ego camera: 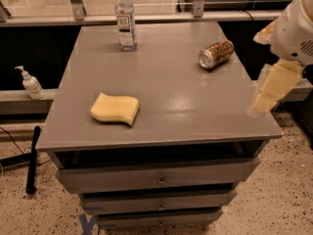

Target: Move blue plastic bottle near orange can

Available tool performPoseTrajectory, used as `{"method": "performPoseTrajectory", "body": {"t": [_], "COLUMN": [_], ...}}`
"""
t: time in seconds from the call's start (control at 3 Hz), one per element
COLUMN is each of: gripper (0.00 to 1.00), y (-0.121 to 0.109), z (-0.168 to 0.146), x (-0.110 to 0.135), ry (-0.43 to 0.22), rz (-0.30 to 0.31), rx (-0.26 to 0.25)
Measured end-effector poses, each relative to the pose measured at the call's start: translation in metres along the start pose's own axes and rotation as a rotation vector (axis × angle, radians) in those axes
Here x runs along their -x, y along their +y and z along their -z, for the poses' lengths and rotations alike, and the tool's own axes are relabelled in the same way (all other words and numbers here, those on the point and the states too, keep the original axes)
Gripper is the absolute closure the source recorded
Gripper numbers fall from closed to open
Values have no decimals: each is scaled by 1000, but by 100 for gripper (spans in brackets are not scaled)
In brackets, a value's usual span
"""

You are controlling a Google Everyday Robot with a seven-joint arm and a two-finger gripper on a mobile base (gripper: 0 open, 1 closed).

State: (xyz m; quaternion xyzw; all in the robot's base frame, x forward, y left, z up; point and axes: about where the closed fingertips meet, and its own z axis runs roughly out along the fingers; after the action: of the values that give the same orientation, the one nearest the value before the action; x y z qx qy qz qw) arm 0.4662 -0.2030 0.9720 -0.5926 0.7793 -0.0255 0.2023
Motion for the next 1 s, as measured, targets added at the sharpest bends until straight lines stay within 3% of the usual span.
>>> {"method": "performPoseTrajectory", "body": {"t": [0.33, 1.0], "gripper": [0, 0], "y": [-47, -131], "z": [-46, -113], "x": [38, 133], "ry": [-123, -401], "rz": [-50, -209], "rx": [-26, -45]}}
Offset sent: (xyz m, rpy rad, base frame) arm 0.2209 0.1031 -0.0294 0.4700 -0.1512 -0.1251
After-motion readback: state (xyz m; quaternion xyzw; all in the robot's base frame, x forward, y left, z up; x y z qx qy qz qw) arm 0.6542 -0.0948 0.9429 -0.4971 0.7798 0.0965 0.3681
